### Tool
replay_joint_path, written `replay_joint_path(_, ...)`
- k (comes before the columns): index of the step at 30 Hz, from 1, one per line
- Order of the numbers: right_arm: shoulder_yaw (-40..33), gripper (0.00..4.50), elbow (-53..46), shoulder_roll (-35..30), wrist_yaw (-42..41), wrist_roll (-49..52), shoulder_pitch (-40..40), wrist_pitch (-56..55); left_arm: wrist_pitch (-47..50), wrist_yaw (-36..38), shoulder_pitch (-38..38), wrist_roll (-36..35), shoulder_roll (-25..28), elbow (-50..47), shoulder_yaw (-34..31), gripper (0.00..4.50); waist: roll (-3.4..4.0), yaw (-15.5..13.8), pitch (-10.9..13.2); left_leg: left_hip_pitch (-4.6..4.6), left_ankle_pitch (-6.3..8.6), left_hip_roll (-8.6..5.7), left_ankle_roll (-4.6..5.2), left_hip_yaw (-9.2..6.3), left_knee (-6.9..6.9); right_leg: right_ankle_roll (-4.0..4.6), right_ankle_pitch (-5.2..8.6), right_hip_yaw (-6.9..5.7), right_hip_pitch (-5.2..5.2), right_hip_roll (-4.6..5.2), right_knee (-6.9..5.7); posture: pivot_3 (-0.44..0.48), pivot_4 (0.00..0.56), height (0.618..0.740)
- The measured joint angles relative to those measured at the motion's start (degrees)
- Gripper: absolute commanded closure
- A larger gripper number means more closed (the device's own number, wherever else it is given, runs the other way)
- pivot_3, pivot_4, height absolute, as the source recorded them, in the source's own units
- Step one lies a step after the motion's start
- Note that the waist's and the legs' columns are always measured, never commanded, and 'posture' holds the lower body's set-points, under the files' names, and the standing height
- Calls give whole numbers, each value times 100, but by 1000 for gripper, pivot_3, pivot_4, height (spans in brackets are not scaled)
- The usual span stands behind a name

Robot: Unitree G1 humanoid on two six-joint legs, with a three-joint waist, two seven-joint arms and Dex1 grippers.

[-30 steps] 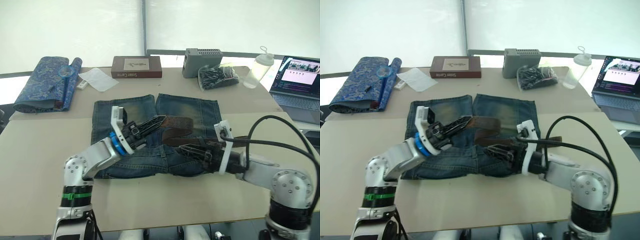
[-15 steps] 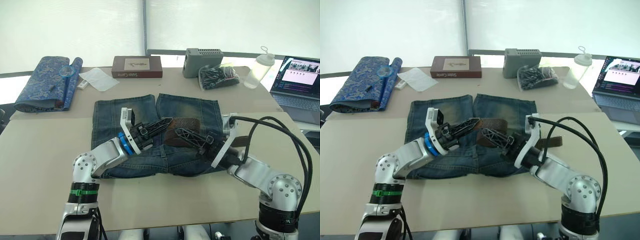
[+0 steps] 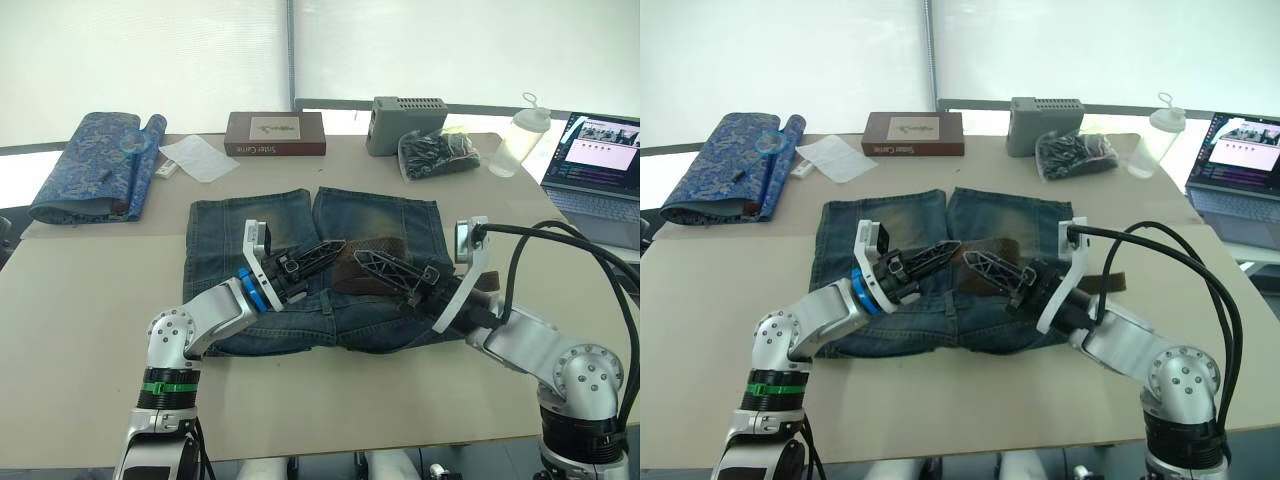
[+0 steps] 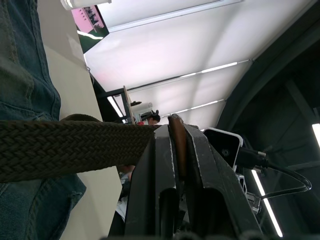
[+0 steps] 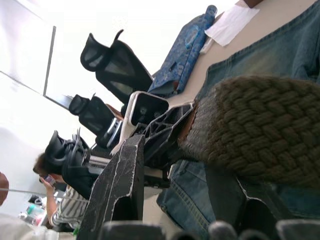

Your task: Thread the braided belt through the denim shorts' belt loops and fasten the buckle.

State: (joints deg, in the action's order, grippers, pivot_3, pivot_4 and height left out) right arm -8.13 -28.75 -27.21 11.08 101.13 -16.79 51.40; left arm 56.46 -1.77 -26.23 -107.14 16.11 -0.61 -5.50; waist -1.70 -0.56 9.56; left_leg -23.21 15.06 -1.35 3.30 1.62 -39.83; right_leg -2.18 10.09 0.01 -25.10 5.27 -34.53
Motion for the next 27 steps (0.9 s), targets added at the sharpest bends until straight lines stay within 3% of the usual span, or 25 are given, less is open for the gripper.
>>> replay_joint_path(7, 85, 2544, 124, 156, -96, -533, -9, -334, 0, -5, 32, 0, 11, -84, 10, 4500, 0, 0, 0, -1, 0, 0, 0, 0, 0, -1, 0, 0, 0, 0, 0, 0, 150, 740)
replay_joint_path(13, 101, 4423, 143, 166, -237, -841, -12, -349, 1, 31, 111, 106, 50, -109, 29, 4500, 0, -2, 0, 0, 0, 0, 0, 0, 0, 0, 0, 0, -1, 0, 0, 0, 150, 740)
replay_joint_path(23, 296, 4473, 175, 326, -315, -1871, -179, -368, -54, 933, 383, 1497, 553, -782, 100, 4500, 1, 10, 0, 0, 0, 1, 0, 4, 2, 1, 1, 2, -5, -3, -1, 0, 150, 740)
replay_joint_path(27, 328, 4473, -110, -288, -624, -2457, -410, -368, -94, 1294, 430, 1948, 623, -1153, 262, 4500, 5, -18, 3, -3, 0, -3, 1, 4, 1, 9, 5, 0, -2, 1, 11, 0, 150, 740)
